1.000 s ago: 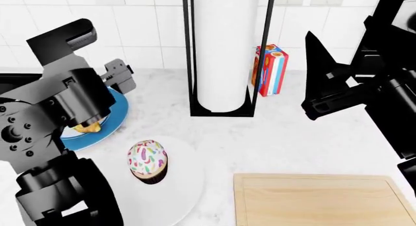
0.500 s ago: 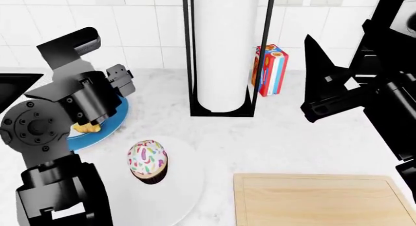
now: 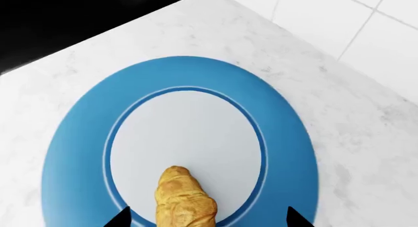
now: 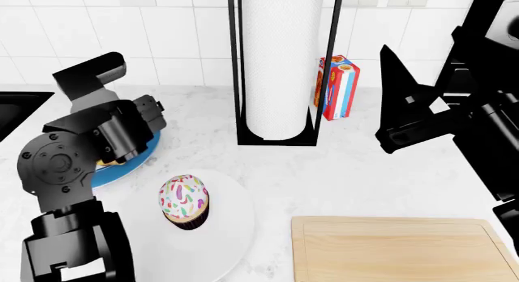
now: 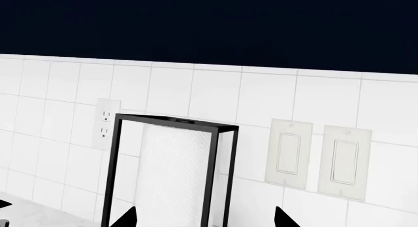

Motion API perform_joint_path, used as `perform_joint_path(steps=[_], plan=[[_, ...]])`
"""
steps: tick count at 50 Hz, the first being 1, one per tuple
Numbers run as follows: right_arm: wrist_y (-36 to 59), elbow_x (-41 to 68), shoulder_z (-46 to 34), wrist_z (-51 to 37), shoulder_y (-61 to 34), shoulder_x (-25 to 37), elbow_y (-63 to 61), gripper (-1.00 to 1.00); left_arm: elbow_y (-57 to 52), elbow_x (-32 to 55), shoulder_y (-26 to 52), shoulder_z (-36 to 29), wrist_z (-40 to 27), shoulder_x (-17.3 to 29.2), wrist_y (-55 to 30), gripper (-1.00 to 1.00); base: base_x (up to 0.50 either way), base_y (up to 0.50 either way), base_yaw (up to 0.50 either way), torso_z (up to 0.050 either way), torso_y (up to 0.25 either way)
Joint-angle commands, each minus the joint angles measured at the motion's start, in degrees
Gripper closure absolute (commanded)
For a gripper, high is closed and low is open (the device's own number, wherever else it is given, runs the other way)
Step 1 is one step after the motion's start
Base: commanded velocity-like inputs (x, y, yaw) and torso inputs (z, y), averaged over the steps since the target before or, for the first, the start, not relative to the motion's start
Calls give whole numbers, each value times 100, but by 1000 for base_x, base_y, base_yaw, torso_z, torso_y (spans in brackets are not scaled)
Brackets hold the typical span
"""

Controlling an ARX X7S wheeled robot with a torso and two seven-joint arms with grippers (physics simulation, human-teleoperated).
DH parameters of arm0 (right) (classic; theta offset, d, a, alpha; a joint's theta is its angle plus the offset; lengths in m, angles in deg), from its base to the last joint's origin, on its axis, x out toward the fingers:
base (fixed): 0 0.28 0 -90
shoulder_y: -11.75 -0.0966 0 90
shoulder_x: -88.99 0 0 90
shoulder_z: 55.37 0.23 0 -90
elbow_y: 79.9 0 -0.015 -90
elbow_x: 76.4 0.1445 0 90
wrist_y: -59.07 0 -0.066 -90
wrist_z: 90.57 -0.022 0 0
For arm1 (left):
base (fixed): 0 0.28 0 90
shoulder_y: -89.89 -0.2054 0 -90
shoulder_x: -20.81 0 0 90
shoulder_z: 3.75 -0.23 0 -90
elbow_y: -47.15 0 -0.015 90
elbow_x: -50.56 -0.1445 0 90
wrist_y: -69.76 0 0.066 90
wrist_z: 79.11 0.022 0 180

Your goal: From the different types of pastries on the counter, select a croissant and place it on the cutting board. Then retrieve a jar of jam from the cabinet and place it alongside the croissant on the cutting board.

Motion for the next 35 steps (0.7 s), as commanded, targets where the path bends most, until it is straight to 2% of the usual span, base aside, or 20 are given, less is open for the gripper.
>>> perform_joint_path(steps=[1,35], plan=[[-106,-67,-49,21,79,16,21,-100,172,-150,-177,-72,142,105,270,-100,0,0,0,0,0],[-321,-118,-106,22,218,96,71,-100,537,-275,-405,-258,544,171,733,-100,0,0,0,0,0]])
